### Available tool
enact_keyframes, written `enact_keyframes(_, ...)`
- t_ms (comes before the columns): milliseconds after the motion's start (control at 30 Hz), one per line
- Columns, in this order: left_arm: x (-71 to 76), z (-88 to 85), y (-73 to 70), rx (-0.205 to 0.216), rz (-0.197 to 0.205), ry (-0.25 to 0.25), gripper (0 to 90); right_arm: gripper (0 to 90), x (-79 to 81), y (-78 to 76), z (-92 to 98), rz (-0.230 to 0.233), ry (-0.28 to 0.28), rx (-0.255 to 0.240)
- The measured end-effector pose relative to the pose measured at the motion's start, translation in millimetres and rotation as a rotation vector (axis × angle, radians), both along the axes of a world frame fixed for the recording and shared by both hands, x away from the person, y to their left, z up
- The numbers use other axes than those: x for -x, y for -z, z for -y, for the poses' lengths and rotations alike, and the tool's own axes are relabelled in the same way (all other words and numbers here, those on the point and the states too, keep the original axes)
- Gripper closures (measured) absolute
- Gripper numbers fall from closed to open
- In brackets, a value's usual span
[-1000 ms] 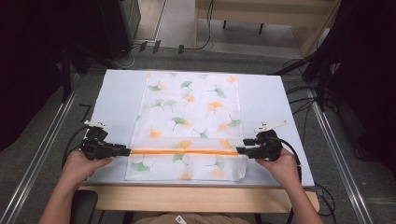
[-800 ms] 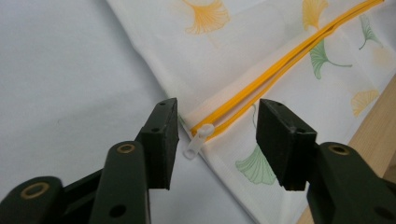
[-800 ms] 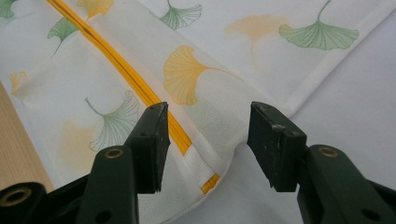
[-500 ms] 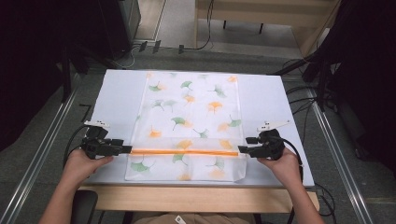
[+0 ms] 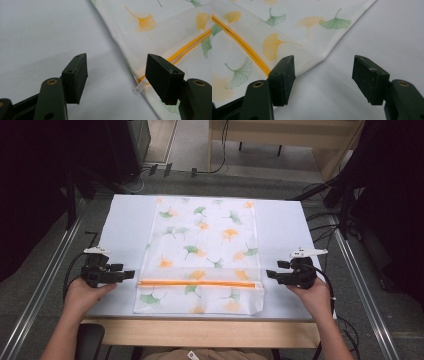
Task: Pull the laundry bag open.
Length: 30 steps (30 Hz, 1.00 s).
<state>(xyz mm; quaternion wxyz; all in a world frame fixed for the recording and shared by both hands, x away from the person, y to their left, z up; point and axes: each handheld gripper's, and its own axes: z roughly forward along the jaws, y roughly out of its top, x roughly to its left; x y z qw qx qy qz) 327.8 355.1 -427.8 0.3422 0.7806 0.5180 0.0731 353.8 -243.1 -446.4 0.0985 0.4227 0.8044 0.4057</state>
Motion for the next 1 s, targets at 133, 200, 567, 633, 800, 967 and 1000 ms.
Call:
enact_keyframes(133,-2.2,-5.3,1.4,-0.005,0.008,-0.020,35.4,34.7,-2.7,3.2,9.6,-0.003,0.032,-0.003)
enact_keyframes(200,-2.9,-6.7,1.5,-0.004,0.010,-0.020,35.3,34.5,-3.6,4.1,11.7,0.006,0.037,-0.002)
enact_keyframes(567,-7.1,-11.2,5.2,-0.025,0.016,-0.042,30.8,33.0,-10.1,13.6,20.7,-0.011,0.084,0.032)
enact_keyframes(633,-7.3,-11.1,5.9,-0.024,0.015,-0.045,30.5,33.0,-10.1,13.7,20.4,-0.011,0.085,0.033)
enact_keyframes(800,-7.6,-9.8,7.4,-0.035,0.015,-0.055,28.3,32.8,-10.1,14.6,19.5,-0.010,0.080,0.041)
enact_keyframes(967,-8.0,-9.3,8.6,-0.055,0.020,-0.058,25.6,32.2,-10.4,15.3,19.5,-0.013,0.082,0.042)
enact_keyframes(1000,-8.1,-9.0,9.0,-0.058,0.023,-0.062,25.6,31.4,-10.7,16.5,19.7,-0.009,0.082,0.049)
